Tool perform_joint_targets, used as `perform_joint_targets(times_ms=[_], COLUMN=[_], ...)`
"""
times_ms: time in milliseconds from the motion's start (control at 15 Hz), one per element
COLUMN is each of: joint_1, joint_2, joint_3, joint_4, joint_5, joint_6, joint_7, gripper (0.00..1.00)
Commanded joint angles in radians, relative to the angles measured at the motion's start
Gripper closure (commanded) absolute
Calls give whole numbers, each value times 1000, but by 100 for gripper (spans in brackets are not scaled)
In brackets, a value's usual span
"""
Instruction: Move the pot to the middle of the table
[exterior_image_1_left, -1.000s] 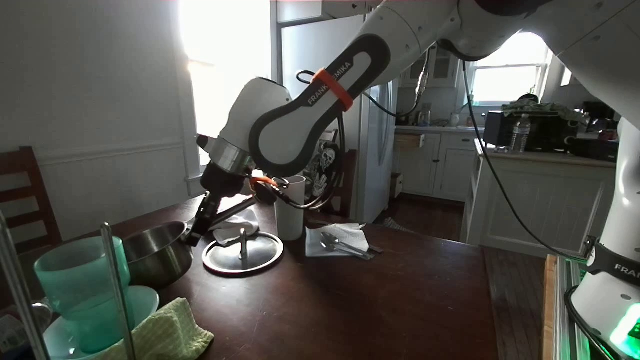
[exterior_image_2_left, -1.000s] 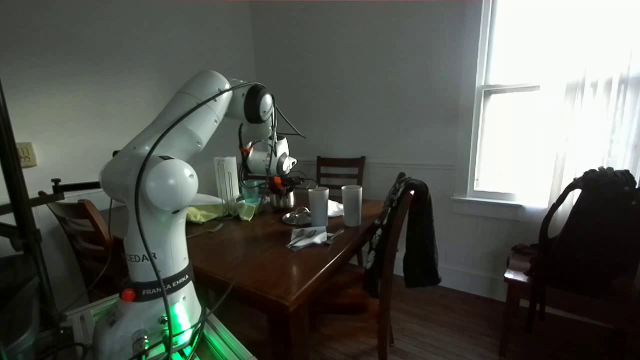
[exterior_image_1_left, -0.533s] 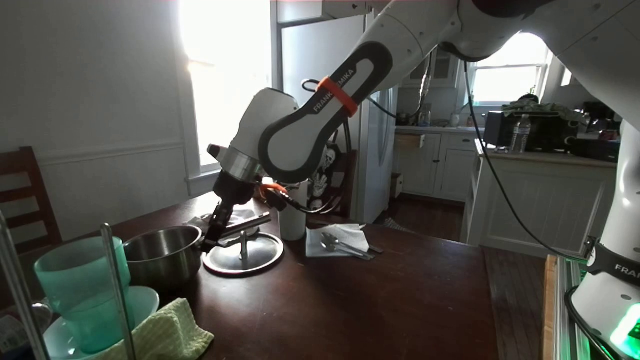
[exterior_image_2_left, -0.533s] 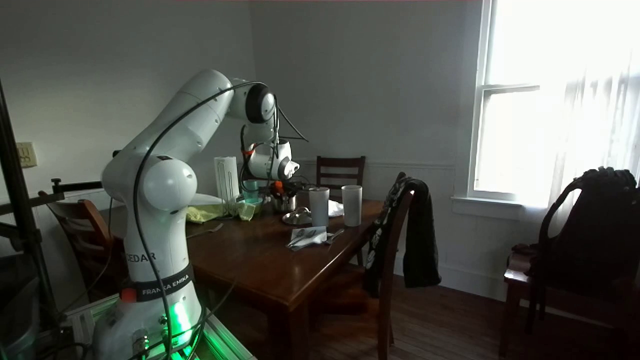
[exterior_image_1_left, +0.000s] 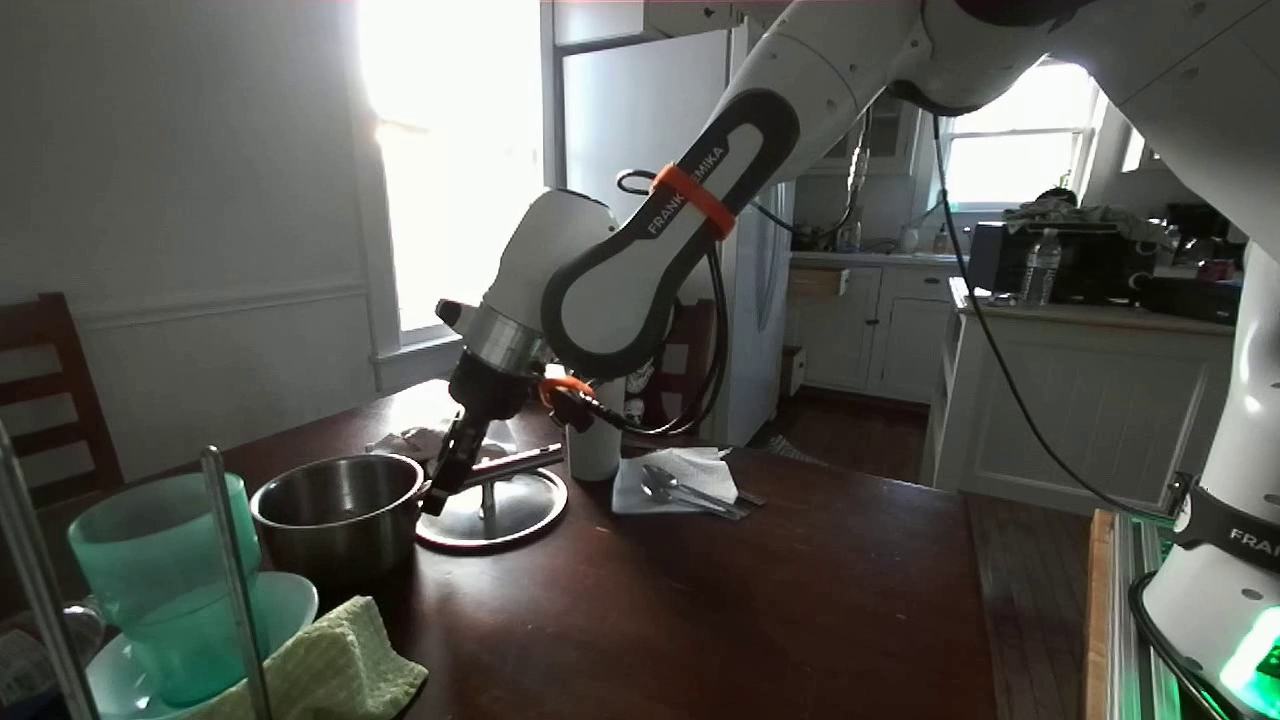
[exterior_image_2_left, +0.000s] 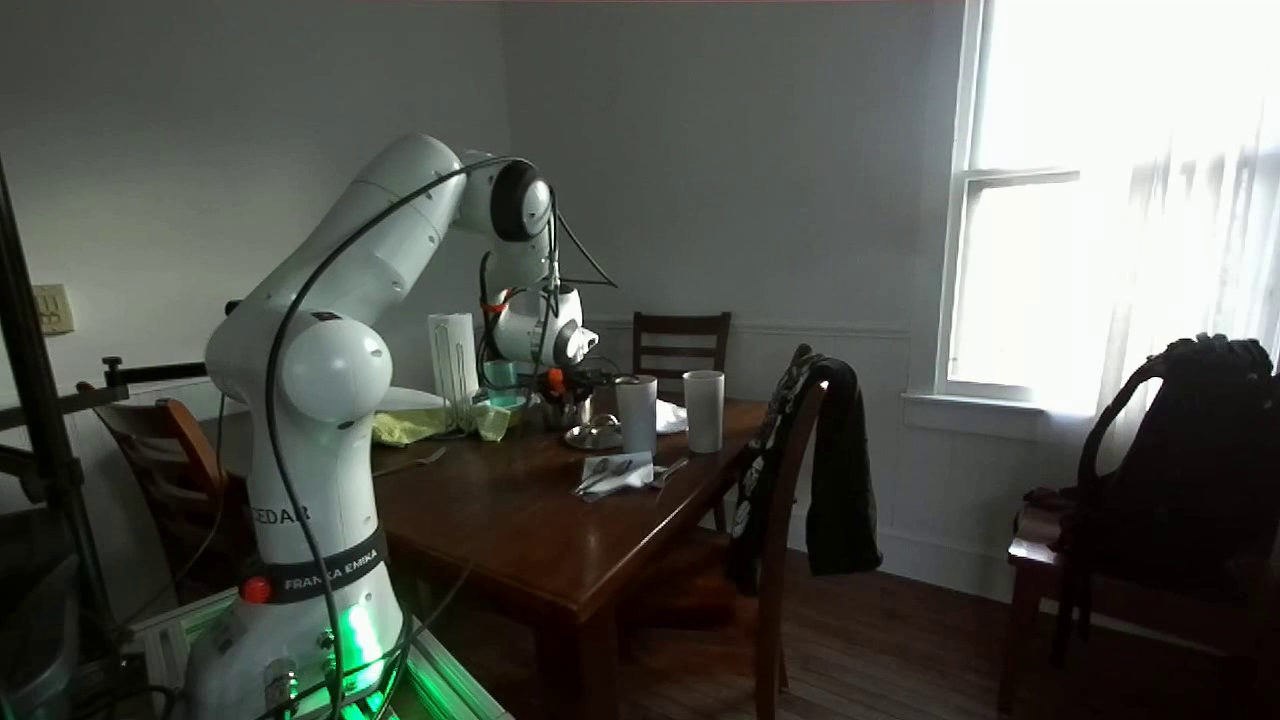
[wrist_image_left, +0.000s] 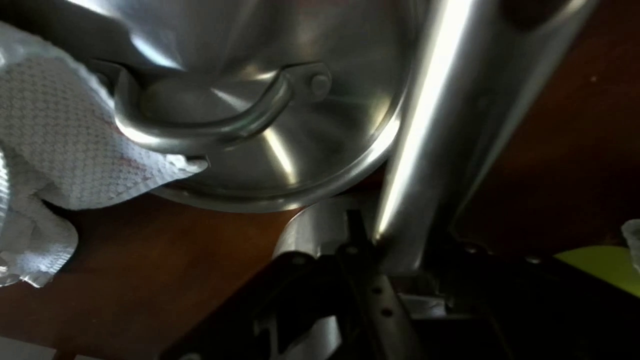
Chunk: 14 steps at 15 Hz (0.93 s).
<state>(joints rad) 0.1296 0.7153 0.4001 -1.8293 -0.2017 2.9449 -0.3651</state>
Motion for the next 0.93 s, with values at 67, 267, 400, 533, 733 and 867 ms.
perform_joint_targets(times_ms=[67,267,400,533,733,867], joint_1=[-65,-103,-122,-154,-193,-207], joint_2=[-53,-79,-105,-134,-187,-227], joint_3=[75,122,137,169,204,218], joint_4=[-114,-163,-205,-250,-313,-353], joint_5=[41,40,39,48,75,101], joint_6=[13,-8,-31,-66,-121,-155], joint_7=[-33,-64,-79,-103,-130,-143], gripper=[92,92,92,92,92,92])
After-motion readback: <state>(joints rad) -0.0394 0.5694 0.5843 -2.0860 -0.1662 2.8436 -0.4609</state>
